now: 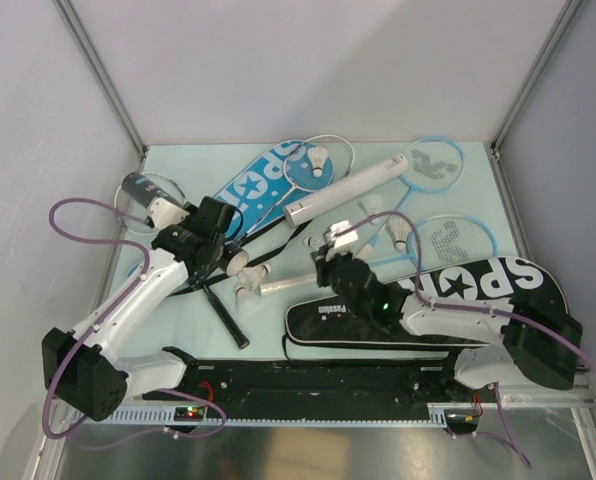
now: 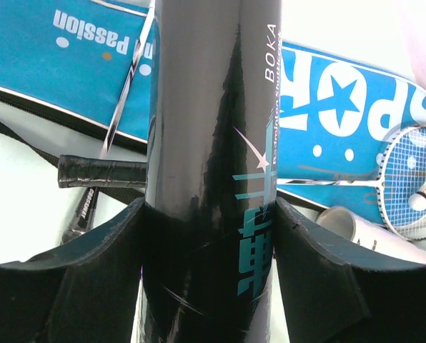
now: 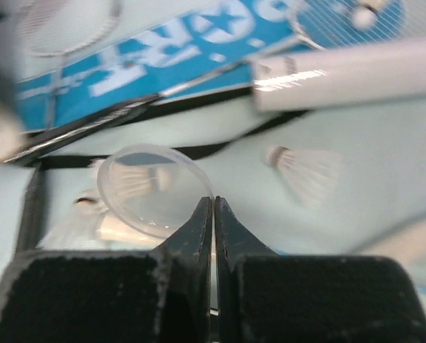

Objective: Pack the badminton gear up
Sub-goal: Place the lid at the center of the board.

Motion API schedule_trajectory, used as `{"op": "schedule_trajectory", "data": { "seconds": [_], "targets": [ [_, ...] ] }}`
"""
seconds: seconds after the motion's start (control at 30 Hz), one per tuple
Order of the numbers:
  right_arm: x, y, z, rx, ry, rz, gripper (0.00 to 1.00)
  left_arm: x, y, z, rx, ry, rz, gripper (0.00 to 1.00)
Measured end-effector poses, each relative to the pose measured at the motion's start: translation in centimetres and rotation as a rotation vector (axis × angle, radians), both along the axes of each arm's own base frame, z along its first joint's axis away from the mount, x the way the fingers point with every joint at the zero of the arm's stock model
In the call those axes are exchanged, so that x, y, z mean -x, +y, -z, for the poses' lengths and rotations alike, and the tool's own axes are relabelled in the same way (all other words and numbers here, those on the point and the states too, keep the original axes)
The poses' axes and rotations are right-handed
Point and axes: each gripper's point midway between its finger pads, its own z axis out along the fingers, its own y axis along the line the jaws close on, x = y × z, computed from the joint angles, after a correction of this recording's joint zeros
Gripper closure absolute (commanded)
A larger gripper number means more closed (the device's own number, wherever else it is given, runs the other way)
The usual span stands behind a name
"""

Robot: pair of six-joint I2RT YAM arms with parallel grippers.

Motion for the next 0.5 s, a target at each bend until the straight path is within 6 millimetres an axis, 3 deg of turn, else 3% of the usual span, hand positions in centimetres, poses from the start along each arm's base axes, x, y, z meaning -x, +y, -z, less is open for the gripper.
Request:
{"op": "schedule_trajectory", "data": {
  "seconds": [0.13, 0.2, 0.3, 0.5],
  "targets": [
    [-3.4, -5.8, 1.7, -0.022, 0.204, 0.201, 1.00, 0.0, -0.3, -1.0, -0.026, 0.013, 0.062, 1.00],
    [-4.1, -9.4, 3.0, -0.026, 0.307, 0.316, 1.00, 0.0, -0.5, -1.8, -0.037, 0.013, 0.103, 1.00],
    [-3.6, -14.3, 5.6, -0.012, 0.458, 0.470, 1.00, 0.3, -0.6, -3.1, -0.059, 0.009, 0.169, 1.00],
    [-1.4, -22.0, 10.3, 0.011, 0.682, 0.739, 1.00, 1.3, -0.2, -4.6, -0.121, 0.010, 0.279, 0.92]
  ]
}}
